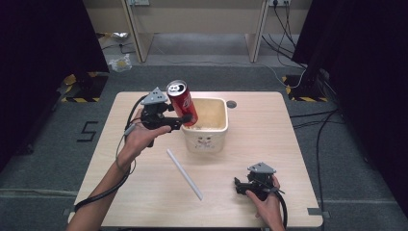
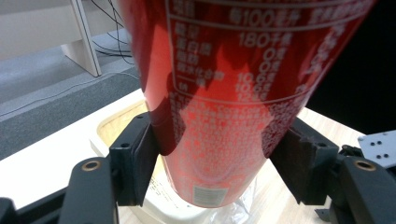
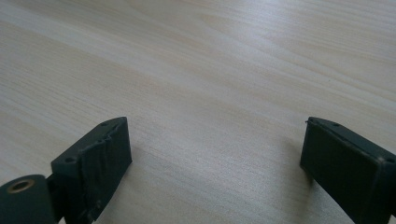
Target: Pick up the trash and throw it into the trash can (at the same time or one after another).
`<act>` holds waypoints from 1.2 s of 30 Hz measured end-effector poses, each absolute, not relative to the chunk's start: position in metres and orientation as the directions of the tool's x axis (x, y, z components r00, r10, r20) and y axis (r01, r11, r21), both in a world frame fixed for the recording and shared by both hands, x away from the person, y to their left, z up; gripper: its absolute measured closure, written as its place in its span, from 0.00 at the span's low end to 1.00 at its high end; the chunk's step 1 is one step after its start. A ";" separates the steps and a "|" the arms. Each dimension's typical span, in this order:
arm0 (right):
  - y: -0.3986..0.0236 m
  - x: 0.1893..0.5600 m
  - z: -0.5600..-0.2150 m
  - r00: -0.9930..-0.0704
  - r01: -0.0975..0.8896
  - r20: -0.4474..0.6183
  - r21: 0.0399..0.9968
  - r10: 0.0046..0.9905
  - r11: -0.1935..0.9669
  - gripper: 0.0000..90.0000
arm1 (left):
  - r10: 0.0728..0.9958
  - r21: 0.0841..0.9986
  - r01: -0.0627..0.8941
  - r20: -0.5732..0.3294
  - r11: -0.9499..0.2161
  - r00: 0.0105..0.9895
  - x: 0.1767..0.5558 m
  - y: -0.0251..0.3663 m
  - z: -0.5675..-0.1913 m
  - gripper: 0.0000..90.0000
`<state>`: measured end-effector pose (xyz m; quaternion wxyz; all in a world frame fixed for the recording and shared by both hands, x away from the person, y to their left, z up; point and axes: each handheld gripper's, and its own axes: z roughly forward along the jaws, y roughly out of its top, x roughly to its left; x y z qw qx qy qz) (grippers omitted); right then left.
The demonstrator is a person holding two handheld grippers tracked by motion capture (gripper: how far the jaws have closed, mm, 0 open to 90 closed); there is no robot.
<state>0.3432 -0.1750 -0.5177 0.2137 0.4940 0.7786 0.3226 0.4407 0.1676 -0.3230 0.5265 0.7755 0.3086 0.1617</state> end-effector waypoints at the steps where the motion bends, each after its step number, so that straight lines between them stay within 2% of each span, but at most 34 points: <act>1: -0.175 0.343 -0.518 -0.421 0.631 -0.014 0.713 0.907 0.304 0.10 | 0.650 0.916 0.311 -0.077 -0.253 0.756 0.442 0.167 -0.323 0.38; 36: -0.175 0.343 -0.518 -0.425 0.629 -0.017 0.714 0.905 0.309 0.10 | 0.666 0.866 0.381 -0.077 -0.323 0.742 0.488 0.124 -0.356 0.38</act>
